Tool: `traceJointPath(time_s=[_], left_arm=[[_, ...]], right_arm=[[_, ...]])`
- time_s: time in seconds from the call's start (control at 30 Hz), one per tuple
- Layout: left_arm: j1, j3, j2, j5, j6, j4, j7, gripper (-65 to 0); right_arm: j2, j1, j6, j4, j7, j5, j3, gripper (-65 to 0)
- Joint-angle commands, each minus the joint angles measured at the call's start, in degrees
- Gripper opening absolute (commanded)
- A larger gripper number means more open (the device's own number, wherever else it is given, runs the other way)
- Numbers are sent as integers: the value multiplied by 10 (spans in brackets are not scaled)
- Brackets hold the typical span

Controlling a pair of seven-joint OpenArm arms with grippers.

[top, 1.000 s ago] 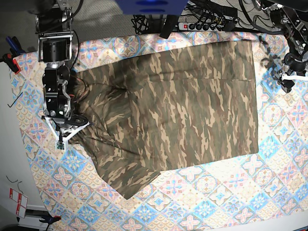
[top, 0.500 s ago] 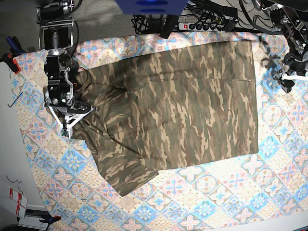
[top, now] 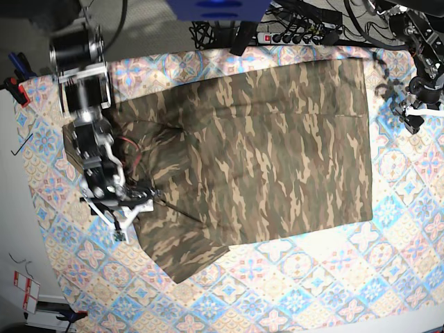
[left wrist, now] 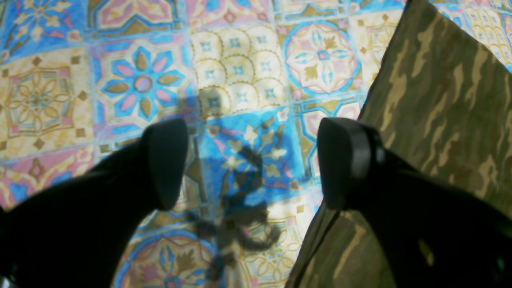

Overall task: Fold the T-shirt properly
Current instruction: 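Grasp the shirt's side edge with the right gripper and pull it inward, then drag the held shirt edge along the table with the right gripper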

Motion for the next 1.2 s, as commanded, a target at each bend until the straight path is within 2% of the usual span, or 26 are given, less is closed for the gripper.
traceJointPath(time_s=[0.0, 0.2, 0.43, 0.57, 0.8, 0.93, 1.07, 1.17], left_arm=[[0, -4, -12, -3, -1, 9, -10, -153], [5, -5, -12, -3, -1, 9, -10, -153], [11, -6, -12, -3, -1, 10, -10, -153], [11, -6, -12, -3, -1, 10, -10, -153], [11, -5, -12, -3, -1, 10, -10, -153], [11, -5, -12, -3, -1, 10, -10, -153], [12, -7, -12, -3, -1, 10, -10, -153], [12, -7, -12, -3, -1, 9, -10, -153]], right_arm=[[8, 29, -2, -17, 26, -3, -11, -221], [7, 91, -3, -149, 92, -5, -74, -221], [6, 123, -3, -264, 173, -5, -111, -221], [6, 123, -2, -270, 185, -5, -113, -222], [-22, 123, -2, -272, 186, -5, -113, -226], [-34, 123, -1, -289, 188, -5, -113, -307], [-41, 138, -1, -343, 218, -6, -113, -391], [-41, 138, -3, -362, 246, -6, -109, -502]])
